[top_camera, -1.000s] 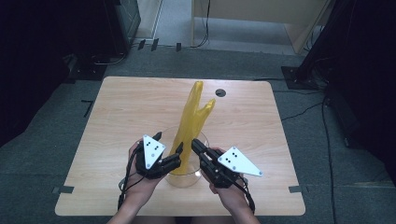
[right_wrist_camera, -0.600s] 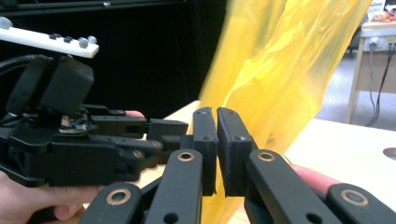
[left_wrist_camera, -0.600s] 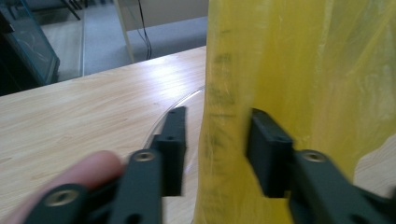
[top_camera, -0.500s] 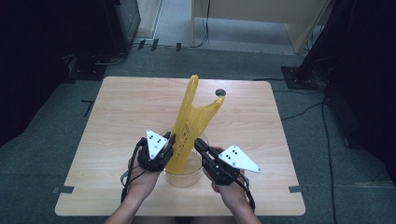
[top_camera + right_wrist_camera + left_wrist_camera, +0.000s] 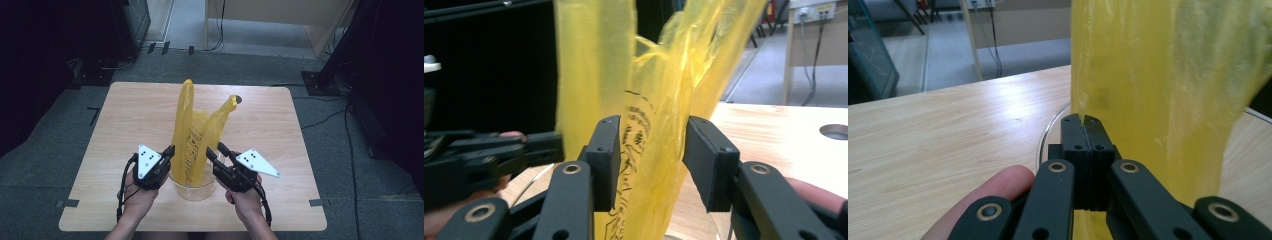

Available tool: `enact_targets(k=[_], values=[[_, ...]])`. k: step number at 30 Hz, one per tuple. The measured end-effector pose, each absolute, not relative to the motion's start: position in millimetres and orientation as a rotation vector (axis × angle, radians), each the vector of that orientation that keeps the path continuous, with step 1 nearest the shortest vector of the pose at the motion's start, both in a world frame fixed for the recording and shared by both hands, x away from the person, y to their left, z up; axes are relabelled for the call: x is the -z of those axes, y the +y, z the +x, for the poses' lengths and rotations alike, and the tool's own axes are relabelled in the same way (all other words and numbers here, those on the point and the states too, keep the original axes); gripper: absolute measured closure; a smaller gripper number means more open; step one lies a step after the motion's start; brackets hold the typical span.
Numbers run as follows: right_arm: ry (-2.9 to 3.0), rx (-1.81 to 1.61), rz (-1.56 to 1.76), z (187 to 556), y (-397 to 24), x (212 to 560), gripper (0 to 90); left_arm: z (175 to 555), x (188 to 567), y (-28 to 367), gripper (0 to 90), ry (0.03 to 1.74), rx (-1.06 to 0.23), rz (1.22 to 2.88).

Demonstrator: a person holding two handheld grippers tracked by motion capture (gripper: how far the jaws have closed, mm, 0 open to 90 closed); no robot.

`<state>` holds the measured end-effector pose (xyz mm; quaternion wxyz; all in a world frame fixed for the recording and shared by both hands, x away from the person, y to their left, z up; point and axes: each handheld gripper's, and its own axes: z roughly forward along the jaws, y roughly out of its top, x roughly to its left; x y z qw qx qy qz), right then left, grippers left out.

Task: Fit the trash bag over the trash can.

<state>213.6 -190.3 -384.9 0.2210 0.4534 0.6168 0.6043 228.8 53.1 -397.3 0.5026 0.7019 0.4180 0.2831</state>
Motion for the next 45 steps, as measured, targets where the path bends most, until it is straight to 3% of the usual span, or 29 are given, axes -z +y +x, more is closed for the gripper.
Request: enact_targets(k=[1, 2, 3, 6, 29, 31, 32, 36, 45], values=[[1.703, -1.658, 1.264, 215, -189, 384, 59.0, 227, 398, 54, 90.0, 1.005, -0.685, 1.692], [1.719, -1.615, 1.298, 222, -184, 385, 69.3, 225, 398, 56, 90.0, 1.002, -0.682, 1.690], [1.719, -1.615, 1.298, 222, -184, 385, 69.3, 224, 398, 57, 90.0, 0.999, -0.683, 1.686], [1.740, -1.541, 1.339, 231, -180, 388, 89.8, 219, 398, 62, 90.0, 0.987, -0.681, 1.684], [1.544, -1.453, 1.402, 225, -238, 389, 90.0, 210, 408, 97, 90.0, 1.043, -0.633, 1.656], [1.554, -1.467, 1.393, 225, -240, 389, 90.0, 210, 409, 97, 81.5, 1.043, -0.618, 1.661], [1.564, -1.470, 1.382, 225, -240, 389, 90.0, 210, 409, 99, 81.5, 1.036, -0.599, 1.659], [1.629, -1.515, 1.291, 221, -234, 386, 90.0, 212, 404, 110, 58.9, 1.056, -0.566, 1.611], [1.654, -1.533, 1.263, 220, -231, 384, 90.0, 202, 370, 124, 50.0, 1.052, -0.611, 1.494]])
